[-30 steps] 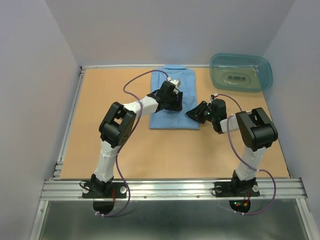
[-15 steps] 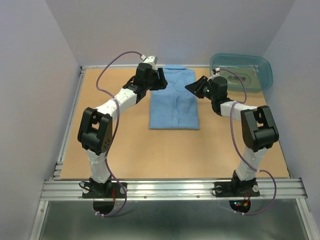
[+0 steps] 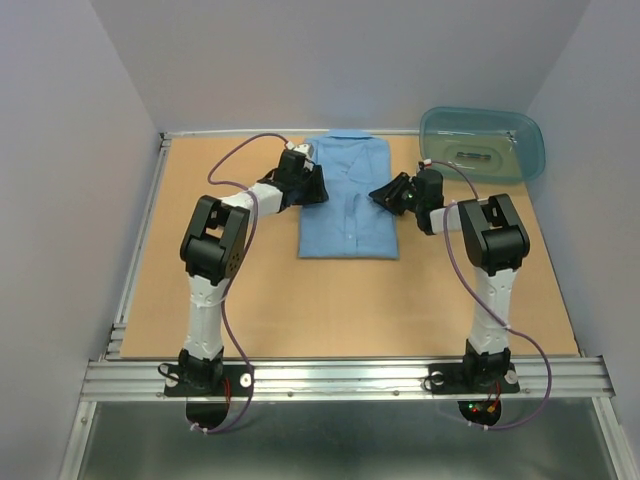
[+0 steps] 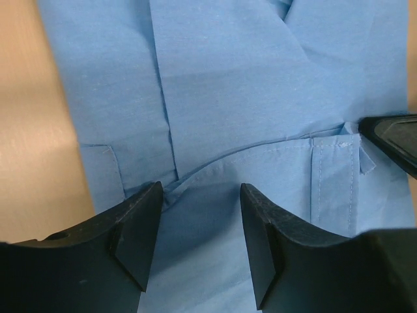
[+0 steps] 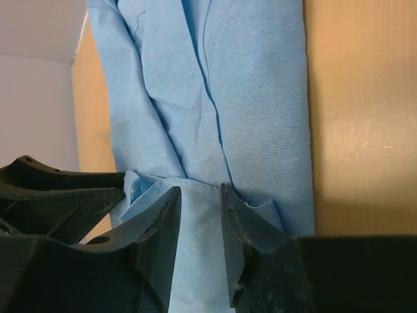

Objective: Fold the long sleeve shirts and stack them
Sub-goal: Fold the shirt

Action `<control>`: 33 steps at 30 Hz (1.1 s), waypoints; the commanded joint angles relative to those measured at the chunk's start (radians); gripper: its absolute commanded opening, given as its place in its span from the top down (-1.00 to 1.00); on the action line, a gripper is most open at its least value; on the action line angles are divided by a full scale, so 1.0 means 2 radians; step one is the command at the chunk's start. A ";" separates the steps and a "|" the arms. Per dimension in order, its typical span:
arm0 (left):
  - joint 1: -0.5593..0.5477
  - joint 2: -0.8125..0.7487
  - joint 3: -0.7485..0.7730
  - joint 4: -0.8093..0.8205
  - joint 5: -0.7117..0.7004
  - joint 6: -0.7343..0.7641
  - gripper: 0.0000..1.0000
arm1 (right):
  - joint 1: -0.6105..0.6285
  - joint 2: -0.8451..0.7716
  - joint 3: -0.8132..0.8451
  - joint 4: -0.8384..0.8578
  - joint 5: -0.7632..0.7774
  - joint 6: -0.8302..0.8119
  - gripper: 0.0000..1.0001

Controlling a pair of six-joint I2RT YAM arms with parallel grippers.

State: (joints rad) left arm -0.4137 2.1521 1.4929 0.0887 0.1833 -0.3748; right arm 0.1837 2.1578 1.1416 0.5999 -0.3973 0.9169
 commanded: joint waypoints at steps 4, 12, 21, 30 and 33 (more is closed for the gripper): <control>0.017 -0.046 0.005 0.002 -0.007 0.004 -0.25 | -0.005 -0.057 0.020 -0.019 -0.002 -0.050 0.26; 0.004 -0.140 -0.035 0.002 0.008 -0.025 -0.25 | 0.024 -0.087 0.074 -0.066 -0.074 -0.034 0.26; -0.035 -0.169 -0.061 0.018 0.033 -0.035 -0.25 | 0.032 -0.075 0.050 -0.050 -0.051 0.035 0.26; -0.108 -0.093 0.016 -0.037 -0.112 0.037 -0.25 | 0.032 -0.067 0.037 -0.067 -0.019 0.010 0.26; -0.121 -0.065 0.047 -0.056 -0.149 0.048 -0.25 | 0.031 -0.070 0.034 -0.083 -0.007 0.000 0.26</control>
State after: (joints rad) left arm -0.6353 1.9865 1.4956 0.0307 0.0429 -0.3431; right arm 0.2546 2.0201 1.2377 0.4553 -0.4587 0.9531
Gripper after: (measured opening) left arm 0.625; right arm 0.372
